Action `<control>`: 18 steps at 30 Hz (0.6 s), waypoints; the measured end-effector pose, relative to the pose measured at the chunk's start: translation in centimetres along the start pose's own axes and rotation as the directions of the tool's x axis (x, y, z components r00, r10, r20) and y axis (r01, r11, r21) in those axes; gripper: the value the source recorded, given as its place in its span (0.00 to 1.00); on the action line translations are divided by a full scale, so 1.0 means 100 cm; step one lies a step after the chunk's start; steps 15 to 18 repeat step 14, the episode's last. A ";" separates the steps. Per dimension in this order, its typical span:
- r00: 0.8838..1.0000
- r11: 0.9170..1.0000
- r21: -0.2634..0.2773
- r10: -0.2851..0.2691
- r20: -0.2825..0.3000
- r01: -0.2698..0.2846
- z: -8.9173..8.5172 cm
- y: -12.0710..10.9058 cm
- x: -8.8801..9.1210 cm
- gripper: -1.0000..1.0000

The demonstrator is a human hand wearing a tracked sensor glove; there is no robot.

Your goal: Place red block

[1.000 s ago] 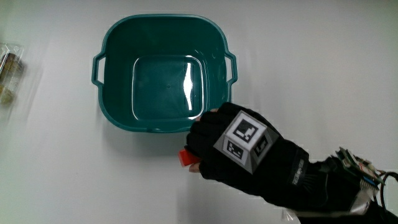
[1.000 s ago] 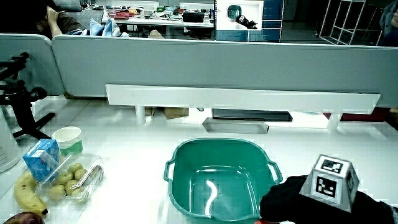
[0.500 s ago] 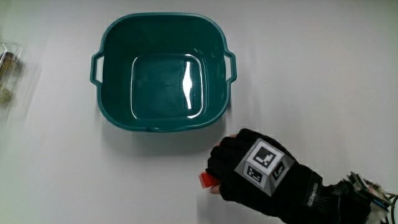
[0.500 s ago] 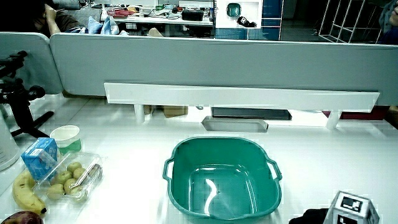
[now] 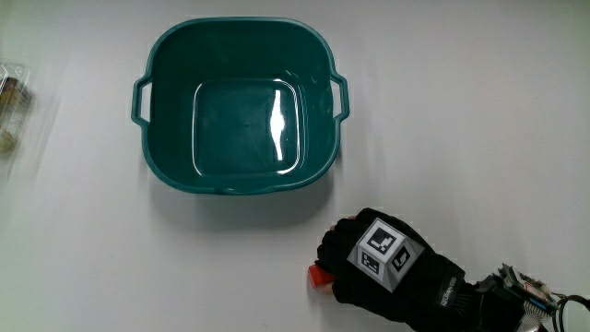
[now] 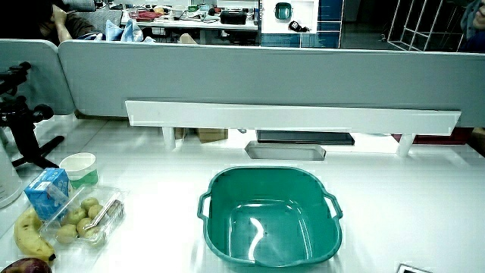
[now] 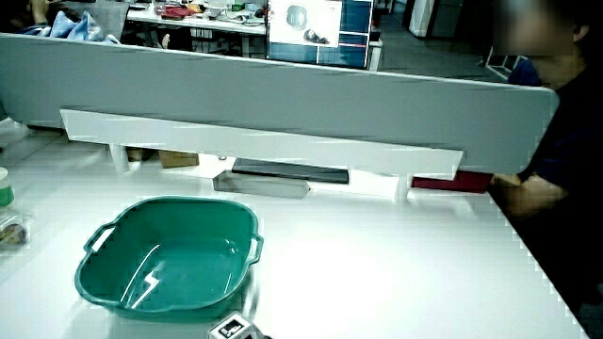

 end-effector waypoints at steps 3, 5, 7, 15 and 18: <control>1.000 1.000 -0.002 -0.003 0.005 0.003 -0.001 0.000 0.000 0.50; 1.000 1.000 -0.002 -0.014 -0.004 0.014 -0.003 0.001 0.002 0.50; 1.000 1.000 0.001 -0.005 -0.007 0.005 0.000 0.000 0.001 0.50; 0.998 0.999 -0.002 -0.036 -0.049 0.036 -0.008 -0.008 0.010 0.23; 0.998 0.999 -0.002 -0.036 -0.049 0.036 -0.008 -0.008 0.010 0.23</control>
